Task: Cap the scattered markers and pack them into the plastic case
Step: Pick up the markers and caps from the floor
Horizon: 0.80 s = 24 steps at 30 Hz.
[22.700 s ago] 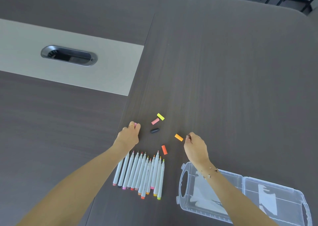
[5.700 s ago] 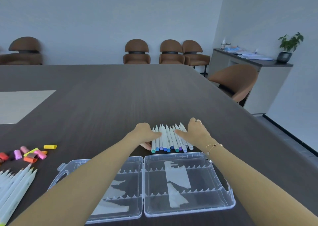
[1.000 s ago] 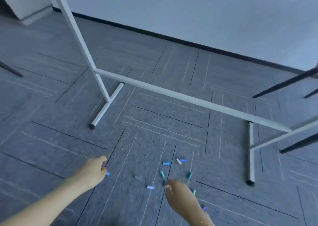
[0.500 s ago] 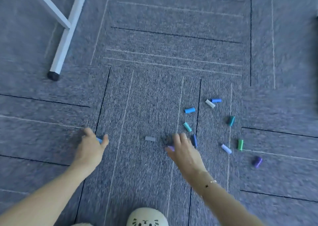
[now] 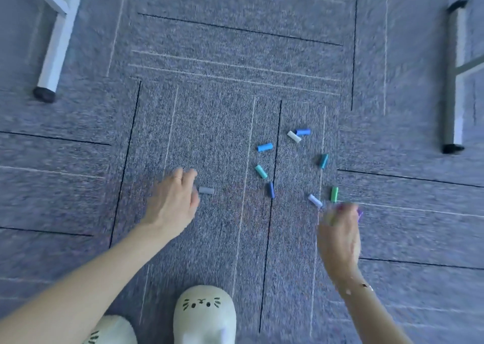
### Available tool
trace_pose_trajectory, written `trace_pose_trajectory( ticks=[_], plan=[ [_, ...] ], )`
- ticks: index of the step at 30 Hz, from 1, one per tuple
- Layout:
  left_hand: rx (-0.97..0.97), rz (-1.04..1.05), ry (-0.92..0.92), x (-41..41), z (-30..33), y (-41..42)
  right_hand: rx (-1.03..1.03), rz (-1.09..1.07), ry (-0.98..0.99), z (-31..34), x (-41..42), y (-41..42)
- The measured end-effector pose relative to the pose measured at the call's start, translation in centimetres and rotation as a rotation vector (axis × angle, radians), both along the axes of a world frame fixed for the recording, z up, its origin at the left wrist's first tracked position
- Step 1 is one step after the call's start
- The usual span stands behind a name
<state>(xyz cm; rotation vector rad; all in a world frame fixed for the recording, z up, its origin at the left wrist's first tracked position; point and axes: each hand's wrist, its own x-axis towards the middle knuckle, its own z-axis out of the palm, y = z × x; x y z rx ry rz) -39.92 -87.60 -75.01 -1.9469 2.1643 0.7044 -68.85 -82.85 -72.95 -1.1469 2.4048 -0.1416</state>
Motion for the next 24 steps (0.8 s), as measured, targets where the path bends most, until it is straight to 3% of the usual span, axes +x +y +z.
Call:
trace_pose_trajectory(
  ticks=[3, 6, 10, 15, 20, 24],
  plan=[
    [0.02, -0.214, -0.1, -1.8, -1.3, -0.8, 0.098, -0.241, 0.116, -1.1, -5.5, 1.1],
    [0.071, -0.283, -0.25, -2.0, -2.4, -1.3, 0.183, -0.07, 0.178, -3.4, -7.7, 1.8],
    [0.107, -0.335, -0.2, -2.8, -1.9, -1.0, 0.337, 0.195, 0.375, -4.6, -9.3, 1.8],
    [0.155, -0.175, -0.161, -4.8, -1.4, -0.3, 0.314, 0.138, 0.357, -4.0, -9.9, 0.1],
    [0.128, 0.067, 0.151, -9.0, -0.2, -1.9, 0.131, 0.094, 0.221, -4.3, -7.9, -2.1],
    [0.094, 0.063, 0.209, -11.4, 0.4, -3.1, 0.081, 0.144, 0.158, -4.1, -6.2, -3.6]
  ],
)
